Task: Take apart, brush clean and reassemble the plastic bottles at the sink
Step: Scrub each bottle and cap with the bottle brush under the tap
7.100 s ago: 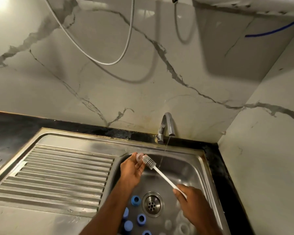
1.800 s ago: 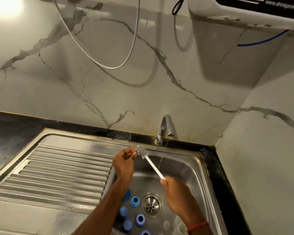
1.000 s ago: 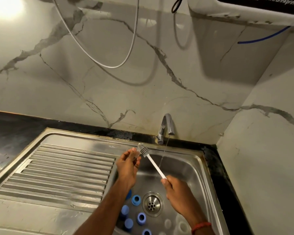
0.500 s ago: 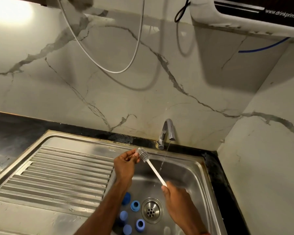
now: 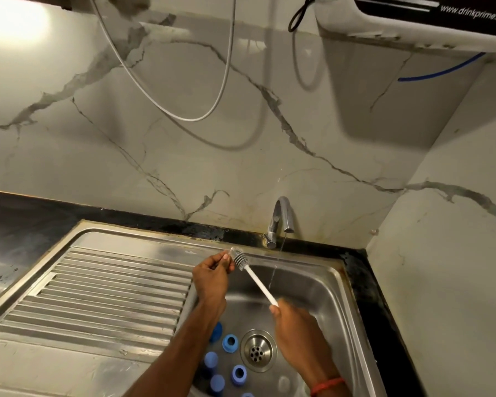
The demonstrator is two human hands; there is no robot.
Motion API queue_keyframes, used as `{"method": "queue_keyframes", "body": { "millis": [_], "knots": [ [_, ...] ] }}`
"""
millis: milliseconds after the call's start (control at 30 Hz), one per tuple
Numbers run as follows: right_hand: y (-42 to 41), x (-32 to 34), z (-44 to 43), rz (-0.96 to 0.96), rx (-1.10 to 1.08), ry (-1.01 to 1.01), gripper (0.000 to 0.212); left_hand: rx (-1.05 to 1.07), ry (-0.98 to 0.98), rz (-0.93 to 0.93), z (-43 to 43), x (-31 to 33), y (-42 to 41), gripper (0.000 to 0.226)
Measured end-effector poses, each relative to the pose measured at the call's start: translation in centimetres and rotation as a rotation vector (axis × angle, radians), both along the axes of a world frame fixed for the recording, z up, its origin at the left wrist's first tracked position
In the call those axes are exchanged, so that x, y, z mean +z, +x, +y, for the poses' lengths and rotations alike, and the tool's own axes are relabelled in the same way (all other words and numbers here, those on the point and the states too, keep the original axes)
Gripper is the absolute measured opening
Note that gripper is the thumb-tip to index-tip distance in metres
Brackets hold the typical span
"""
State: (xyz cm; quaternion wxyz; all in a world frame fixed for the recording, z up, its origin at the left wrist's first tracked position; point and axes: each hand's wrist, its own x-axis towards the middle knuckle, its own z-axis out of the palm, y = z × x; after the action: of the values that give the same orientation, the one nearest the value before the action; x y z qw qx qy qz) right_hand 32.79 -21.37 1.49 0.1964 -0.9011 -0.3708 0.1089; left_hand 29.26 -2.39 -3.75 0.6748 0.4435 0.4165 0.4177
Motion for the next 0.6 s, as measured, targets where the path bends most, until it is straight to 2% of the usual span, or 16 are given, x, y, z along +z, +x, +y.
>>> {"method": "queue_keyframes", "body": {
  "millis": [167, 300, 500, 600],
  "knots": [
    [0.1, -1.4, 1.1, -0.013, -0.029, 0.047, 0.034, -0.008, -0.078, -0.086, -0.6, 0.9, 0.7, 0.013],
    [-0.5, -2.3, -0.1, 0.058, 0.012, 0.006, 0.030, 0.126, -0.316, -0.183, 0.4, 1.5, -0.1, 0.013],
    [0.8, -1.2, 1.3, 0.085, -0.049, 0.083, 0.031, -0.112, -0.480, -0.283, -1.7, 1.8, 0.2, 0.014],
    [1.0, -0.7, 1.6, 0.116, -0.006, 0.096, 0.029, -0.100, -0.616, -0.363, -1.5, 3.0, 0.3, 0.010]
  ]
}}
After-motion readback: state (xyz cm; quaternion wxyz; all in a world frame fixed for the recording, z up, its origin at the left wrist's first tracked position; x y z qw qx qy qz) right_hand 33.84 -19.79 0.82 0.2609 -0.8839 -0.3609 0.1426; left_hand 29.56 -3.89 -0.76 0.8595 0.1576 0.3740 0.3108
